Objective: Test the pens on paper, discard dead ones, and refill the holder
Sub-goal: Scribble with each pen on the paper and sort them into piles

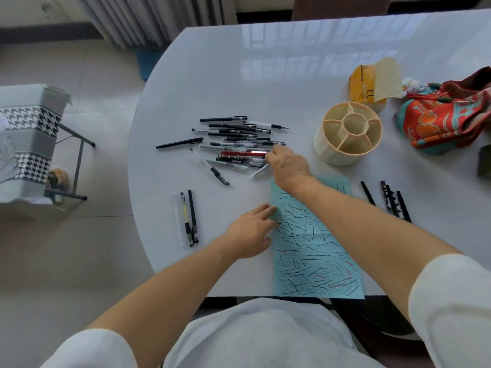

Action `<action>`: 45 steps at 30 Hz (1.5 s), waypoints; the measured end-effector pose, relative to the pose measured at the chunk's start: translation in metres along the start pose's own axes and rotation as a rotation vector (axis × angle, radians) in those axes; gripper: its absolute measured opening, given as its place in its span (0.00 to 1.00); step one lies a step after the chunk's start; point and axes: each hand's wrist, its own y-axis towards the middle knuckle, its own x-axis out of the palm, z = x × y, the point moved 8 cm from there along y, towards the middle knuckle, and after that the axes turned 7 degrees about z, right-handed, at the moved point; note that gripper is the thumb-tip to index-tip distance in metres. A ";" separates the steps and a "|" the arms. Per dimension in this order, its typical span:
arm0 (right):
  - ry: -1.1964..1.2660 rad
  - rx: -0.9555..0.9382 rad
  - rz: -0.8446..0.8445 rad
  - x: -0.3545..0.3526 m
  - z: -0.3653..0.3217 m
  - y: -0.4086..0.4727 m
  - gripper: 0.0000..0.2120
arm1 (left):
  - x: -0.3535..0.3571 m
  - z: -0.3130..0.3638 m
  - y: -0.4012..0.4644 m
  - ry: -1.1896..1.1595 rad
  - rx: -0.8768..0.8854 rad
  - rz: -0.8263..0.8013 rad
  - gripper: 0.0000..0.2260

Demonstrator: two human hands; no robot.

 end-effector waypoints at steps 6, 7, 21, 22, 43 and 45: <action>0.126 0.025 0.109 -0.009 0.021 -0.013 0.10 | -0.003 0.001 0.000 0.002 0.013 -0.017 0.22; 0.235 0.075 0.160 -0.016 0.028 -0.021 0.07 | -0.004 0.001 0.000 0.003 0.018 -0.012 0.21; 1.521 0.762 0.108 0.019 0.043 -0.181 0.03 | -0.022 0.018 0.010 -0.384 -0.188 0.077 0.11; 1.523 0.758 0.109 0.020 0.042 -0.182 0.03 | -0.023 0.023 0.012 -0.366 -0.162 0.062 0.11; 1.002 0.738 0.256 0.007 0.082 -0.131 0.04 | -0.006 0.013 0.015 -0.096 0.010 0.109 0.11; 0.901 0.680 0.218 0.010 0.079 -0.129 0.04 | -0.004 0.012 0.014 -0.096 0.005 0.110 0.11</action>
